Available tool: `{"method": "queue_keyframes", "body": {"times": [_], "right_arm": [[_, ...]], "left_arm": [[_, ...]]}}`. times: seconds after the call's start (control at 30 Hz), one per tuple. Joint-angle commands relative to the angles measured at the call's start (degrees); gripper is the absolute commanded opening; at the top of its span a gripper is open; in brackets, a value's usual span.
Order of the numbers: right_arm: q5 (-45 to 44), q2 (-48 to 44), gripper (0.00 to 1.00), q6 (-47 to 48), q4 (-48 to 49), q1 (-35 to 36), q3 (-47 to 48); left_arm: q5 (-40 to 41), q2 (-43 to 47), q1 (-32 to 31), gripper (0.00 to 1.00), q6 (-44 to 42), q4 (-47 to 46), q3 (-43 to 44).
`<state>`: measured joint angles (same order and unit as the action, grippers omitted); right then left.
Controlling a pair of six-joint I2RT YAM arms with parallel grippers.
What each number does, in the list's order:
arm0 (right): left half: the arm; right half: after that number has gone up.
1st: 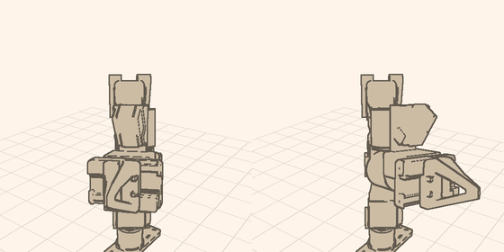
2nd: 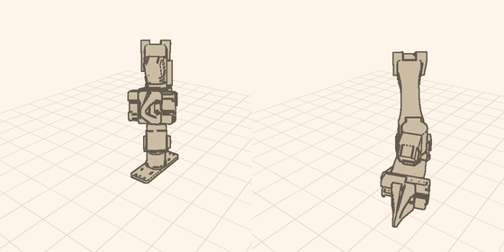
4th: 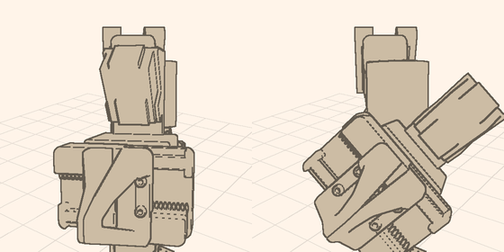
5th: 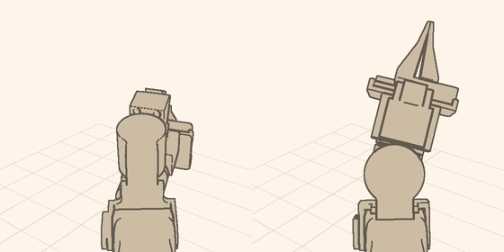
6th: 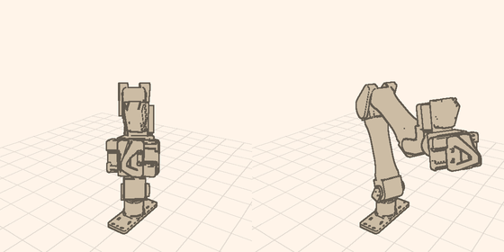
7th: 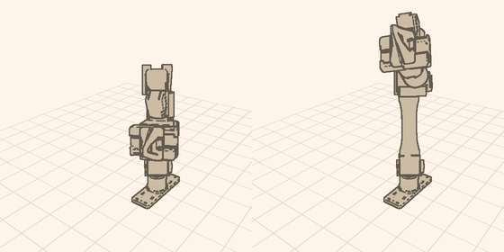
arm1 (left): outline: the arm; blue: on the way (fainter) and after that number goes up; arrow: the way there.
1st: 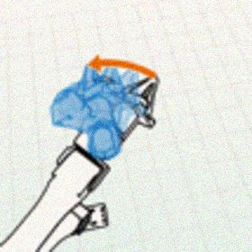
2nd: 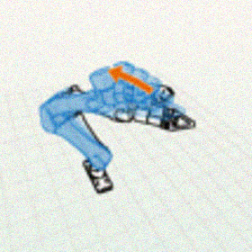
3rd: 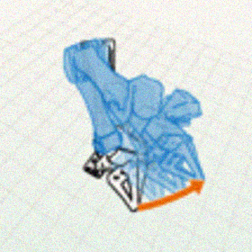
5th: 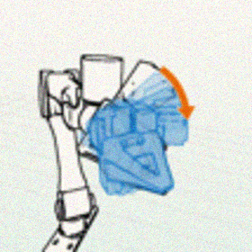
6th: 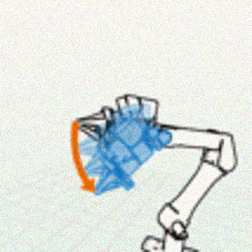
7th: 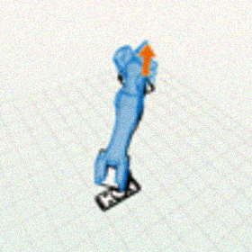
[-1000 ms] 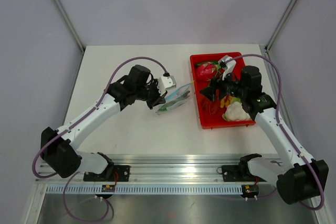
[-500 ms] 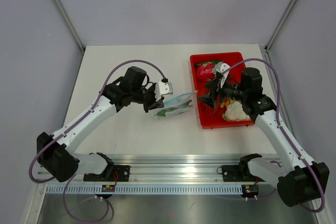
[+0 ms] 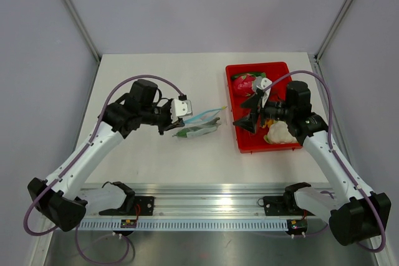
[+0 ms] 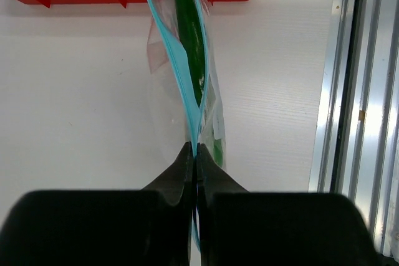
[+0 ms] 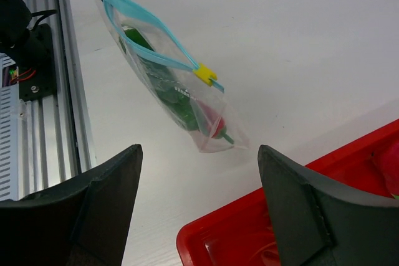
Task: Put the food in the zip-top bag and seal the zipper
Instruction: Zip the zipper food storage bag.
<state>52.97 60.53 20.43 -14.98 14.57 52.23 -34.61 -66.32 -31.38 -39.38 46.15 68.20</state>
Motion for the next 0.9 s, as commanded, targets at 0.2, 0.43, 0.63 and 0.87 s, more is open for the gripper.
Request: {"method": "queue_keyframes", "body": {"times": [0.2,0.43,0.63,0.87], "right_arm": [[8.64,-0.33,0.82,-3.37,4.43,0.28,0.07],[8.99,2.74,0.81,-6.8,9.18,1.07,1.12],[8.64,6.25,0.78,-7.07,10.15,5.03,3.05],[5.74,6.62,0.56,-9.09,13.75,6.7,2.71]], "left_arm": [[-5.2,3.13,0.44,0.0,-3.08,1.05,5.1],[-6.35,3.4,0.44,0.0,-3.08,1.13,5.18],[-6.7,3.22,0.44,0.0,-2.99,1.05,5.1],[-5.91,3.13,0.44,0.0,-3.08,1.14,4.39]]}}
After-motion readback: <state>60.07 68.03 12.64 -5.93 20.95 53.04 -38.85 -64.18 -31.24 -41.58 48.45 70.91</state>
